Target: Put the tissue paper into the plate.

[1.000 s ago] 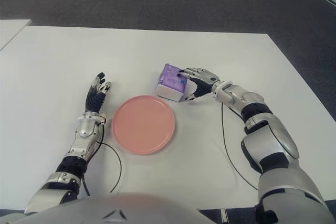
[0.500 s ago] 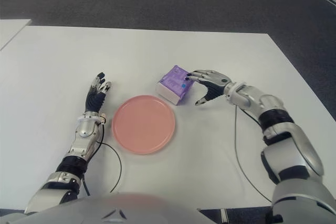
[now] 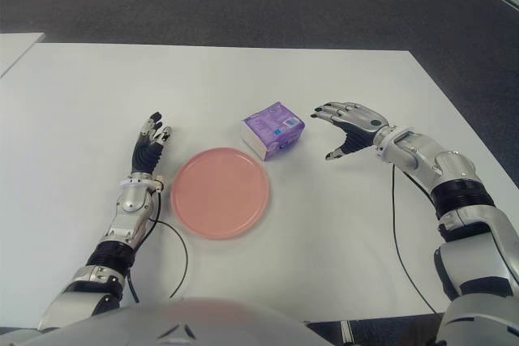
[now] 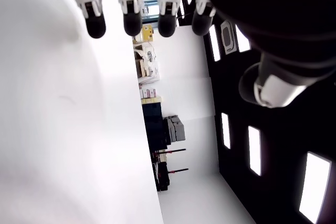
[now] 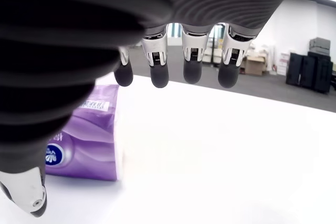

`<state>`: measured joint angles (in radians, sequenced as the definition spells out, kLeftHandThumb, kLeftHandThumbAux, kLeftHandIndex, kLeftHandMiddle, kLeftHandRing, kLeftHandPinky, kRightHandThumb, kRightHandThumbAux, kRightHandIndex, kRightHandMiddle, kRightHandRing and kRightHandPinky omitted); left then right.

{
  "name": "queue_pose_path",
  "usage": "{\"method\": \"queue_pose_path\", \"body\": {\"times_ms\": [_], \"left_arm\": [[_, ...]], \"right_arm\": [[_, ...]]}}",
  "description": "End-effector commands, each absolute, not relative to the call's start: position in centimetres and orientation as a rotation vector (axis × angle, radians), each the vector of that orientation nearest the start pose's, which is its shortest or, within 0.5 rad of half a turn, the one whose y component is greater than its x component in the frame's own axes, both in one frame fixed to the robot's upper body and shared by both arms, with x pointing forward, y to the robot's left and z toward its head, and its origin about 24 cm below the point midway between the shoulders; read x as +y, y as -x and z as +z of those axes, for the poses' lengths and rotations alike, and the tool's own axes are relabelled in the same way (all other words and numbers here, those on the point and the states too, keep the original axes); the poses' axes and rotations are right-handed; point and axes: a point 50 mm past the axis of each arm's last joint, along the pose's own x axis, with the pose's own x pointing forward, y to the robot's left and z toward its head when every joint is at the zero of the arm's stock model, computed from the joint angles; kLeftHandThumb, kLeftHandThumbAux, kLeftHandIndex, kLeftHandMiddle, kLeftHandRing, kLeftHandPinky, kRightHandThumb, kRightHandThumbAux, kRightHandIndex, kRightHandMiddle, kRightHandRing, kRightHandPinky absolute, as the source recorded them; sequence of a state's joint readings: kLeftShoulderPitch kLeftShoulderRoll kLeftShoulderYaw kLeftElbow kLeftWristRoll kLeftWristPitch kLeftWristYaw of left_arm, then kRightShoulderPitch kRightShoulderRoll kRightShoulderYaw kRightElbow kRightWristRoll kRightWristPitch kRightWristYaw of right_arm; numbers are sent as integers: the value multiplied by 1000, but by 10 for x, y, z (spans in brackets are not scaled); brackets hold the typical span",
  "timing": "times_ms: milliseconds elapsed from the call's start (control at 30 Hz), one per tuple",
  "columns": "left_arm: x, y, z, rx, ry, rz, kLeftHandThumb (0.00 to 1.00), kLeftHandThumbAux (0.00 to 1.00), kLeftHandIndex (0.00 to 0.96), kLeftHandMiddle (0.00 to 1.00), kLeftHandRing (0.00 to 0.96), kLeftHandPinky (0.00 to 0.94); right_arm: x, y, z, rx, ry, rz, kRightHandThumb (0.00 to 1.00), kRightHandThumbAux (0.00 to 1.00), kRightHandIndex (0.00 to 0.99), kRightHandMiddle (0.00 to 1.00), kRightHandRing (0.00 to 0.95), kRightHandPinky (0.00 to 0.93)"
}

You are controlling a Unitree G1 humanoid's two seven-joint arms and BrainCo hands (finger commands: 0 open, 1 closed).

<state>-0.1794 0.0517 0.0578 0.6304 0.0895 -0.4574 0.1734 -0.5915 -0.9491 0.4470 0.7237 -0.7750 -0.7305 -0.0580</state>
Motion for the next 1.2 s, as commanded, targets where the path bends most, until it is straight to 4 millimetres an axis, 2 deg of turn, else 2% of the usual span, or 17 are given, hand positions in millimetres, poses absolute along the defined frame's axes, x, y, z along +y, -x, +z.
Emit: {"method": "queue_pose_path", "body": {"times_ms": [33,300,567,833,1200], "left_arm": [[169,-269,-14,7,-135,141,0,447,0,0,0,0],[169,-270,-14,8,-141,139,0,447,0,0,0,0],[170,-270,-14,6,-139,141,0,446,0,0,0,0],[169,-270,-14,-5,-141,145,0,449,0,0,0,0],[168,-268,-15,-7,-131,155,0,457,0,0,0,0]], "right_arm": [[-269,-312,99,-237,1685,634,27,598,7,27,0,8],[-263,-315,102,-259,1667,614,48,615,8,28,0,20],[-246,-329,120,-370,1628,508,82,625,15,39,9,42],[-233,-336,121,-450,1611,452,114,627,16,50,20,50],[-213,-345,114,-471,1578,480,140,645,0,39,17,55]]}}
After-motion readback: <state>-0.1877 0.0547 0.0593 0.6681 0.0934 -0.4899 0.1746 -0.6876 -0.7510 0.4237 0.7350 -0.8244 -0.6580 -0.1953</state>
